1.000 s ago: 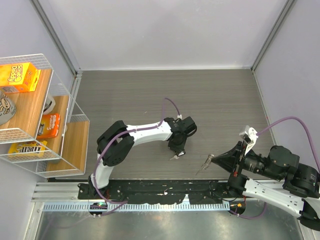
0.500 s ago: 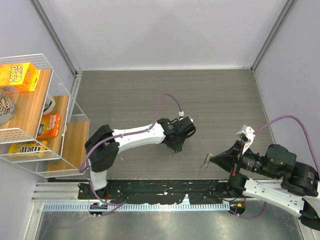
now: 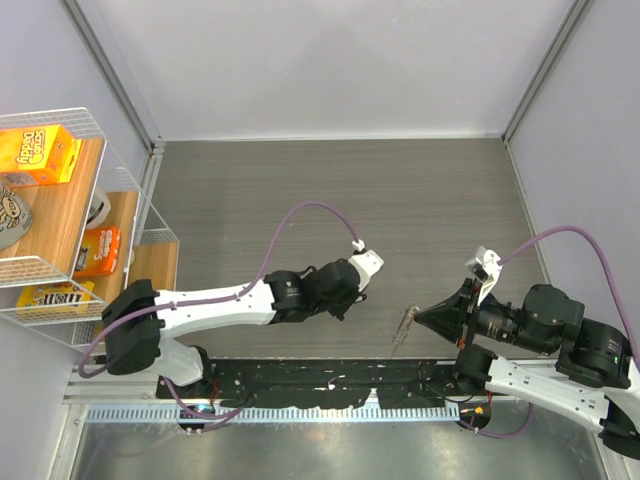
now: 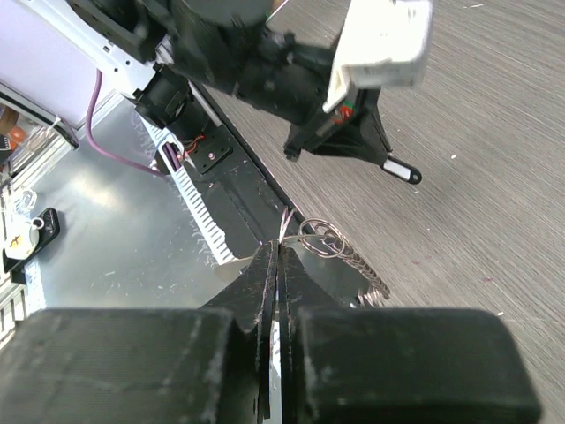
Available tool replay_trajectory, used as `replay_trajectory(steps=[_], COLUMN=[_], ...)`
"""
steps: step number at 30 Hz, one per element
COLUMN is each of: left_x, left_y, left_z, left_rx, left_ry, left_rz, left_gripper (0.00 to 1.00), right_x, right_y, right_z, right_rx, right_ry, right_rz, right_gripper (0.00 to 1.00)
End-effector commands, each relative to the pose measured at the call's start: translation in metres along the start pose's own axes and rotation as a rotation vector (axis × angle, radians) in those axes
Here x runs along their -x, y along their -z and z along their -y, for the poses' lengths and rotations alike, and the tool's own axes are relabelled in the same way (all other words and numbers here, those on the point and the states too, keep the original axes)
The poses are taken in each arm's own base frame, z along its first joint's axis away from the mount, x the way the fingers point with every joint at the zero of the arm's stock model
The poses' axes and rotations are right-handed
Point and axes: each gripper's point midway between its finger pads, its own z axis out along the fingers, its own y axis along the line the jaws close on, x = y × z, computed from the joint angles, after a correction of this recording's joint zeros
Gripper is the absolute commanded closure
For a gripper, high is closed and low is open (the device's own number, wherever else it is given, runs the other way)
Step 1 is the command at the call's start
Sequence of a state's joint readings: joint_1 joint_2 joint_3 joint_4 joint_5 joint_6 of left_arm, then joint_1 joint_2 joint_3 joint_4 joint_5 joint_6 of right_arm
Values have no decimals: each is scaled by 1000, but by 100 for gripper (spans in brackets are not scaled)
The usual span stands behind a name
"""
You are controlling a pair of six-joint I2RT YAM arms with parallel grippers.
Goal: Put the keys on the keyring
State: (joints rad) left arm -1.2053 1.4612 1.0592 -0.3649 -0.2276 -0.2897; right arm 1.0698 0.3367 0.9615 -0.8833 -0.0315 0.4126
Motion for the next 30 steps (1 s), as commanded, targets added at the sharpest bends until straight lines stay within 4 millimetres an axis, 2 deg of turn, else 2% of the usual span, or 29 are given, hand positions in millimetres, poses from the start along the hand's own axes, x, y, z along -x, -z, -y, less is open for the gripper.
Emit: replay_trajectory(steps=[1, 3, 5, 7, 10, 13, 18, 23, 30], left_x=[-3, -16, -19, -16, -8, 1, 4, -6, -28], left_y=[-29, -36, -38, -36, -29, -19, -12, -18, -36], left_z=[-6, -9, -11, -9, -7, -6, -26, -40, -38], left_rx=[36, 78, 106, 112, 108, 104, 215, 311, 296], left_ry=[-83, -109, -121, -114, -98, -81, -57, -42, 94], left_rz=[79, 27, 13, 24, 72, 120, 122, 24, -94], left_gripper=[100, 93, 81, 69, 60, 58, 55, 55, 56], right_x=[16, 16, 16, 16, 14, 13, 13, 12, 12], right_y=[-5, -6, -6, -7, -8, -9, -10, -10, -11], right_z=[-9, -9, -8, -8, -6, -5, -5, -5, -4], right_rx=[34, 31, 28, 26, 20, 16, 13, 14, 10], right_ry=[16, 18, 16, 16, 16, 14, 14, 13, 14], right_rz=[46, 42, 42, 39, 37, 34, 32, 30, 28], right_gripper=[95, 95, 95, 95, 95, 95, 95, 95, 95])
